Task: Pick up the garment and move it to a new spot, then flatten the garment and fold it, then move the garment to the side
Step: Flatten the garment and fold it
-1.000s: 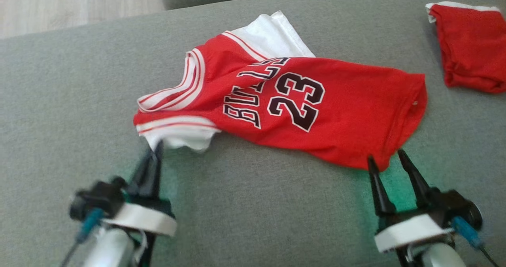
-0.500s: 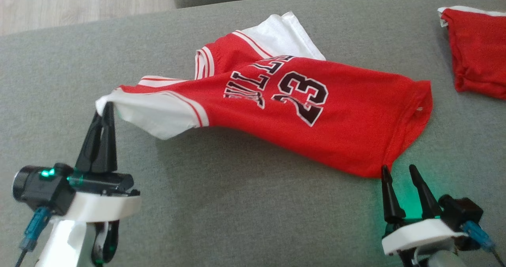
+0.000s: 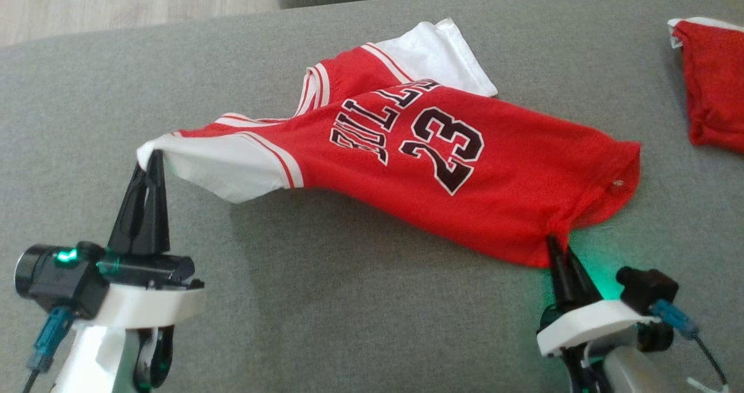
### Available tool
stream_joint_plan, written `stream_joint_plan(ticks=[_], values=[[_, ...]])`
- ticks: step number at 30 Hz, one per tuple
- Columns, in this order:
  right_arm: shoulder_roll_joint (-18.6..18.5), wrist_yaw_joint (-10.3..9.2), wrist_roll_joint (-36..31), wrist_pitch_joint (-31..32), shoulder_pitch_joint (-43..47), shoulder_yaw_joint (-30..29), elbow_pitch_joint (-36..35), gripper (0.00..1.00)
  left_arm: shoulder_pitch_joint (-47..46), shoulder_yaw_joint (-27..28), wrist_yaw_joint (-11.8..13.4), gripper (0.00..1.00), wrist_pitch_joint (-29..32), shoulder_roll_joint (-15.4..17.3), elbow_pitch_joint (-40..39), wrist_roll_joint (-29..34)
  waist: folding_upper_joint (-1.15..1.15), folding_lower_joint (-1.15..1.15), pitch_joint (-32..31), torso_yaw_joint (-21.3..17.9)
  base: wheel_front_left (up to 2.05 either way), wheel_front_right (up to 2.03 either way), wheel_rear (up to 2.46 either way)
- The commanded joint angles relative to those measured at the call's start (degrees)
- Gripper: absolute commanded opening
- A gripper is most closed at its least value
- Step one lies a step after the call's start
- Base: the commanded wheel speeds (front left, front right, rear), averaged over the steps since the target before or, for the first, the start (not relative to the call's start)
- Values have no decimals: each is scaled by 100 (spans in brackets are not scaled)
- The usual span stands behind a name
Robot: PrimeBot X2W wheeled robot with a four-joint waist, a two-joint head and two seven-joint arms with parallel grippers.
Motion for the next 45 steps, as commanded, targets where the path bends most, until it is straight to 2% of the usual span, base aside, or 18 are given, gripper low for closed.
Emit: stream_joint_plan(ticks=[1, 6, 13, 17, 19, 23, 24, 25, 28, 31, 37, 45], values=[[-37, 39, 4, -23, -109, 98, -172, 0, -163, 199, 37, 0, -37, 152, -183, 57, 0, -1, -20, 8, 0, 0, 0], [-103, 39, -226, -23, 172, -260, -938, 0, -113, 238, 58, 0, -37, 167, -421, 56, 0, -1, -163, 16, 0, 0, 0], [-332, 39, -507, -23, 749, -1066, -3090, 0, -15, 478, -51, 0, -35, 213, -1507, -241, 0, -1, -318, -75, 0, 0, 0], [-394, 39, -485, 200, 1026, -1331, -3786, 0, -25, 452, -156, 0, 201, 211, -2016, -543, 0, -1, -360, -69, 0, 0, 0], [-450, 39, -369, 688, 839, -1294, -3738, 0, -110, 314, -230, 0, 460, 226, -2077, -655, 0, -1, -335, -29, 0, 0, 0], [-606, 39, -249, 845, 52, -1001, -2754, 0, -339, 47, -268, 0, 669, 111, -1698, -671, 0, -1, -245, 69, 0, 0, 0], [-610, 39, -182, 786, -181, -935, -2407, 28, -407, -12, -289, 0, 685, 73, -1567, -684, 0, -1, -220, 85, 0, 0, 0], [-623, 39, -141, 709, -402, -868, -2052, 100, -482, -69, -310, 0, 678, 45, -1434, -670, 0, -1, -191, 106, 0, 0, 0], [-676, 39, -157, 407, -877, -722, -1131, 100, -714, -218, -369, 0, 632, -72, -989, -663, 0, -1, -106, 189, 0, 0, 0], [-687, 39, 86, 207, -988, -482, -730, 100, -942, -309, -402, 0, 535, -147, -624, -608, 0, -1, -20, 233, 0, 0, 0], [-925, 39, 743, 93, -530, 134, -789, 100, -1244, -373, -387, 0, 354, -184, -170, -441, 0, -1, 91, 202, 0, 0, 0], [-1180, 39, 1516, 432, -96, 595, -923, 100, -1289, -411, -401, 0, 255, -142, 60, -375, 0, -1, 109, 151, 0, 0, 0]])
